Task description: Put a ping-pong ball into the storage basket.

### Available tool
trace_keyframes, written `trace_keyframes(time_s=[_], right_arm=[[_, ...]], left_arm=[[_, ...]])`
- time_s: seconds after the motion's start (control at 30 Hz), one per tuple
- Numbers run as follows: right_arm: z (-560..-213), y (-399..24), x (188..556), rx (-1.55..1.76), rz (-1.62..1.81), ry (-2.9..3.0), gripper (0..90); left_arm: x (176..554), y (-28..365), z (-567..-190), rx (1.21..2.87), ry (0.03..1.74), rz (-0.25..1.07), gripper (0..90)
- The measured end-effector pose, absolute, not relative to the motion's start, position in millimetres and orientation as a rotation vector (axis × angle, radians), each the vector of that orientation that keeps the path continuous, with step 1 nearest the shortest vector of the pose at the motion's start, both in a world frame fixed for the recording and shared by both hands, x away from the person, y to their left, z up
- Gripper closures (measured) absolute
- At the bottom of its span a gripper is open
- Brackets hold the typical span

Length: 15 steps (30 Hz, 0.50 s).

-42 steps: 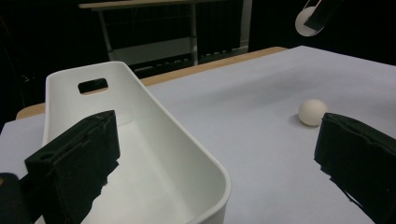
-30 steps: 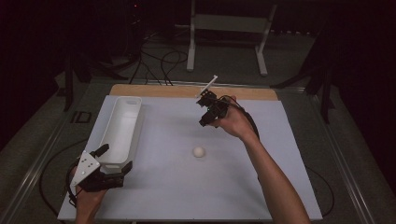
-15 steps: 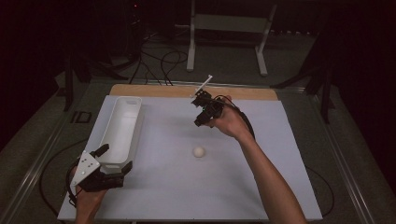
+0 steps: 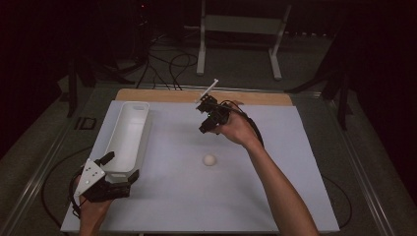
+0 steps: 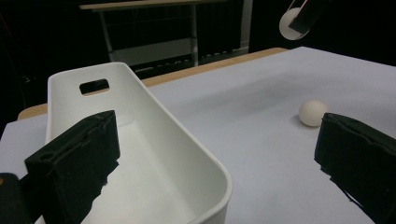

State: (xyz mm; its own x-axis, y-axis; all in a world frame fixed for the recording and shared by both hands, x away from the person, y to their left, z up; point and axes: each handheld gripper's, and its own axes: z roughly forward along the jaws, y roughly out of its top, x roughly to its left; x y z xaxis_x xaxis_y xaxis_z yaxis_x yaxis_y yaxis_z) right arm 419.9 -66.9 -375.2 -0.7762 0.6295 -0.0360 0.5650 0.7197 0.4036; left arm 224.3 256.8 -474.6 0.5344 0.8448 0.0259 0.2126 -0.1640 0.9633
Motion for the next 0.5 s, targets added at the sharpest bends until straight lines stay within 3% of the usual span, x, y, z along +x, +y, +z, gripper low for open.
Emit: trace_keyframes(time_s=[0.5], right_arm=[[-375,-52,418,0.942,0.598,2.762,50.3]], left_arm=[[224,257,-475,1.679,0.901,0.72,0.7]])
